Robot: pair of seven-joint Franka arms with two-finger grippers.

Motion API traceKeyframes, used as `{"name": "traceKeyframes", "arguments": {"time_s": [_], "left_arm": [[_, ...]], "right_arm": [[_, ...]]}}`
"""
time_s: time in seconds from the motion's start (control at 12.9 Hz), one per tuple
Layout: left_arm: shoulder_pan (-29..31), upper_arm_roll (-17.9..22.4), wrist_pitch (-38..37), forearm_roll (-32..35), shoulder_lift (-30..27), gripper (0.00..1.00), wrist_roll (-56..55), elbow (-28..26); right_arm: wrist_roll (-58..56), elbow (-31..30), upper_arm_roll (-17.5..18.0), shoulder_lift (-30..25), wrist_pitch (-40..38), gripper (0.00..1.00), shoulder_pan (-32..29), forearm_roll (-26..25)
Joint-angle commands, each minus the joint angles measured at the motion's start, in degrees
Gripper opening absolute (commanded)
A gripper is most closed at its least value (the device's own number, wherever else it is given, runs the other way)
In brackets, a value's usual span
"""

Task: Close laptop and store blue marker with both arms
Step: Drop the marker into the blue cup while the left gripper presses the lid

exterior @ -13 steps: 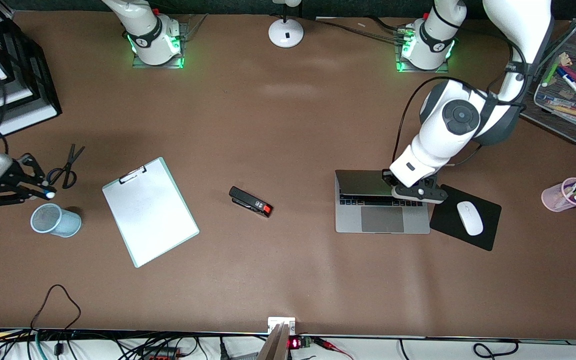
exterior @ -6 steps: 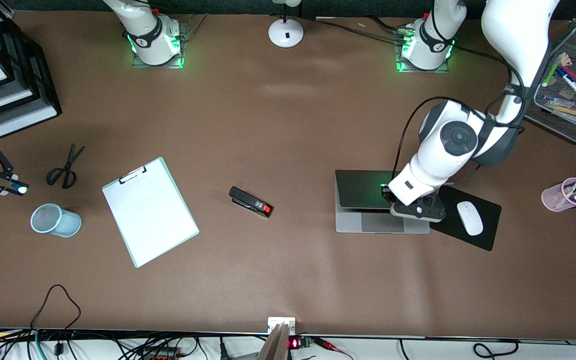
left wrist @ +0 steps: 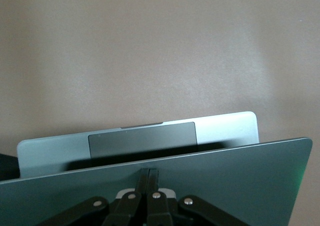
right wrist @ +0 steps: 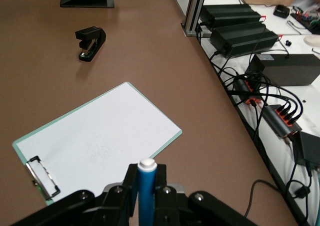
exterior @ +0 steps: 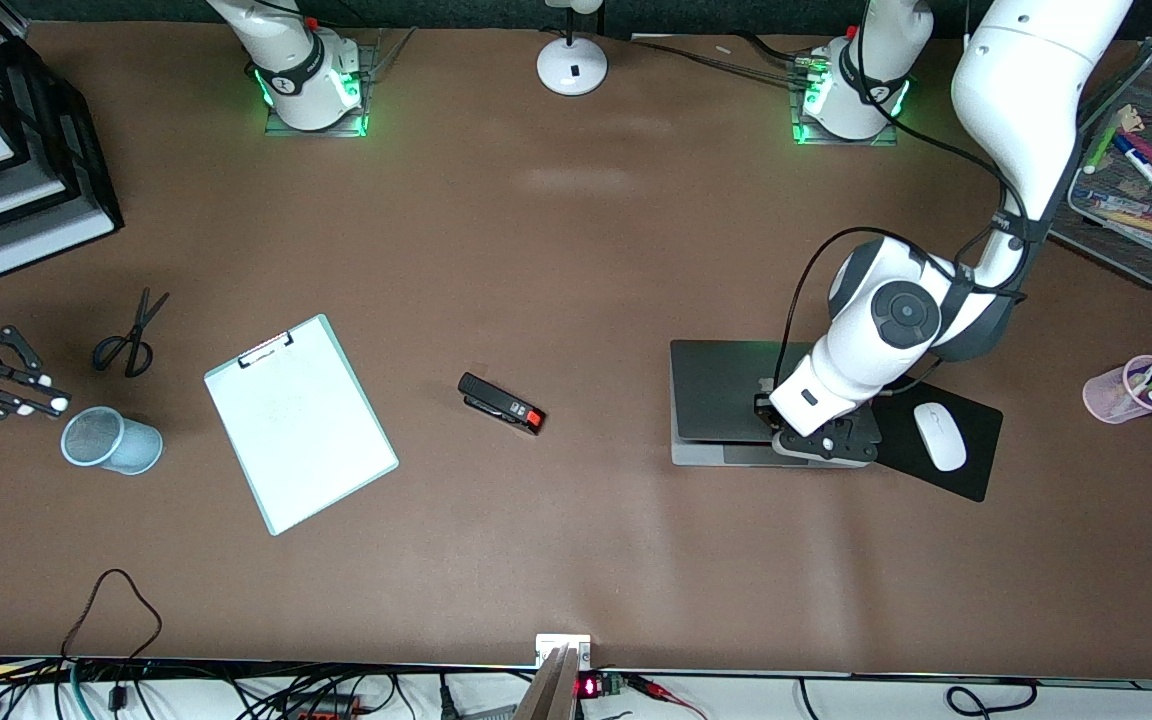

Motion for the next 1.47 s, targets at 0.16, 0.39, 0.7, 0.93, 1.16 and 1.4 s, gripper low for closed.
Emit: {"name": "traceKeyframes", "arguments": {"time_s": [0.16, 0.39, 0.7, 0.93, 1.16, 1.4], "left_arm": [[-0.3, 0.4, 0.2, 2.3, 3.9, 0.0, -0.3, 3.8], [-0.5, 0.6, 0.3, 2.3, 5.8, 0.0, -0.2, 5.1], [-0.7, 1.7, 3.1, 2.3, 7.7, 0.0, -0.3, 4.9], [-0.9, 1.7, 4.6, 2.4, 9.2, 0.0, -0.3, 4.9], [-0.9, 1.8, 4.6, 2.3, 10.4, 0.0, -0.3, 4.9], [-0.9, 1.8, 4.6, 2.4, 10.8, 0.0, -0.3, 4.9]], "right_arm": [[-6.3, 5.5, 1.0, 6.8, -1.2, 0.0, -1.3, 3.4], [-10.5, 5.2, 0.8, 8.6, -1.8, 0.0, -2.6, 7.9], [-12.5, 5.0, 0.9, 9.0, -4.4, 0.0, -3.4, 8.2], [-13.3, 5.0, 0.9, 10.1, -6.2, 0.0, -5.3, 8.2], [-13.4, 5.0, 0.9, 10.9, -7.3, 0.0, -6.6, 8.8], [-14.2, 5.0, 0.9, 12.3, -7.3, 0.0, -7.7, 11.8]]}}
